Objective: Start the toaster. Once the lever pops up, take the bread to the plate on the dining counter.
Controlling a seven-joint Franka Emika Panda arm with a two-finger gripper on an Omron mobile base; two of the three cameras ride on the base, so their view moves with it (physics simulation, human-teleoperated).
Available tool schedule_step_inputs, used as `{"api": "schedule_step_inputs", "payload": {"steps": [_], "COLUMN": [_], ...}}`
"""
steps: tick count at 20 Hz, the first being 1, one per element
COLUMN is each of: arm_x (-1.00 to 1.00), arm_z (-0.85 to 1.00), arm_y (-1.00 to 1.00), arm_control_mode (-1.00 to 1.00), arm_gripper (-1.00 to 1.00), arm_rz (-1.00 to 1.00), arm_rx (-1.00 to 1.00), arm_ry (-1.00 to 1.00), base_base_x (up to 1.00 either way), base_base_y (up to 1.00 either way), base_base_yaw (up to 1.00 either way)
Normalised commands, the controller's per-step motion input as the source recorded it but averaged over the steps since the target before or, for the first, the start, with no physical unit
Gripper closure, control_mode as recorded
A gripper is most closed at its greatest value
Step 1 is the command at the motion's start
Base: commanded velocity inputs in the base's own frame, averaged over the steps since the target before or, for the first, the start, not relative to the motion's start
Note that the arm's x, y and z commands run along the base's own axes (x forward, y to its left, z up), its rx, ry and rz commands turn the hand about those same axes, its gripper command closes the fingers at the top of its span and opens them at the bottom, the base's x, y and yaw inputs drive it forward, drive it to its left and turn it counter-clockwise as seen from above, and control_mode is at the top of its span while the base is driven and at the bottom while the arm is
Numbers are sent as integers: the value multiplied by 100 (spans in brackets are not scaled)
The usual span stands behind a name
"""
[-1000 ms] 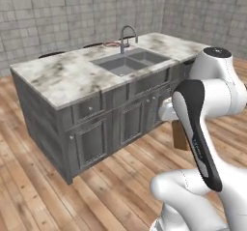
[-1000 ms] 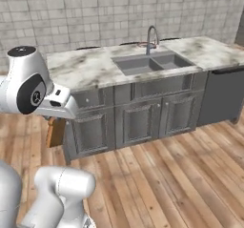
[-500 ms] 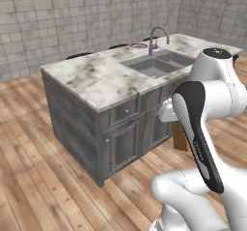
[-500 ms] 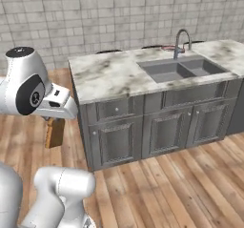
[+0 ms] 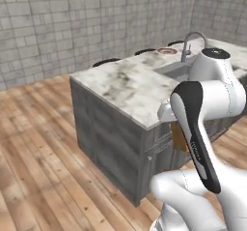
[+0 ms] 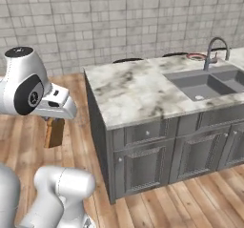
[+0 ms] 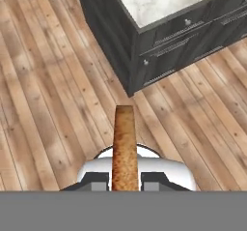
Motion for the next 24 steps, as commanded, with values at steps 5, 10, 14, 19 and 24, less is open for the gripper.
{"api": "schedule_step_inputs", "payload": {"steps": [5, 10, 14, 19, 24], "arm_x": [0, 0, 0, 0, 0], "arm_z": [0, 0, 0, 0, 0], "arm_y": [0, 0, 0, 0, 0], "arm_control_mode": [100, 100, 100, 100, 100], "arm_gripper": [100, 100, 100, 100, 100], "arm_rz": [0, 0, 0, 0, 0], "arm_rx": [0, 0, 0, 0, 0], "arm_ry": [0, 0, 0, 0, 0], "base_base_x": [100, 100, 100, 100, 100], "base_base_y": [100, 100, 100, 100, 100], "base_base_yaw": [0, 0, 0, -9, -18]}}
